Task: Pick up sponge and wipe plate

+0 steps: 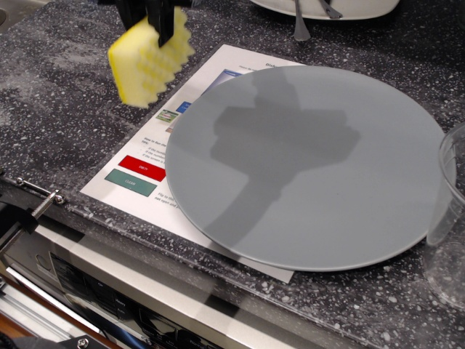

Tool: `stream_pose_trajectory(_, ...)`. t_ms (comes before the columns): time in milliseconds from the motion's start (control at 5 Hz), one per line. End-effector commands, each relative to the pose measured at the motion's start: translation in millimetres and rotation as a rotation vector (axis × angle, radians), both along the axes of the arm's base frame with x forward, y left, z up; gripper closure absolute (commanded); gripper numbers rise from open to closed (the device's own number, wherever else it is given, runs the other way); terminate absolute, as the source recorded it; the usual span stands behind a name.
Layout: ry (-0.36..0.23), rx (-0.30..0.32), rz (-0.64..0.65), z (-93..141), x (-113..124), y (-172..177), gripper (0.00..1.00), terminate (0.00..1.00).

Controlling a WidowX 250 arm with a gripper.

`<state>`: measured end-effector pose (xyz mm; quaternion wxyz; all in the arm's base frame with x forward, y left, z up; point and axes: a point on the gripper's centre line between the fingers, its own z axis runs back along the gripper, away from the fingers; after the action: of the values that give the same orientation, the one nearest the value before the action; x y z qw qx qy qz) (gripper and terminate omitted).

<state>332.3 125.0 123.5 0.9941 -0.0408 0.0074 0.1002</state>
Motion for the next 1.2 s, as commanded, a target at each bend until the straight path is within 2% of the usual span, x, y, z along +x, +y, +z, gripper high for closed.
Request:
stream_pose_trajectory(0, -0.050, -0.035, -0.062, 26.2, -20.4, -44.7, 1.00, 0.00)
stream_pose_trajectory(200, -0.072, -0.011, -0.047, 2.0, -23.2, -68.9, 1.00, 0.00)
stream_pose_trajectory(400, -0.082, 0.038, -0.032, -17.6, -17.5, -74.4, 1.00, 0.00)
stream_pose_trajectory(600, -0.073, 0.062, -0.034, -29.5, -18.4, -83.1, 1.00, 0.00)
stream_pose_trajectory(1000, -0.045, 0.069, -0.050, -47.5, -26.8, -109.7, 1.00, 0.00)
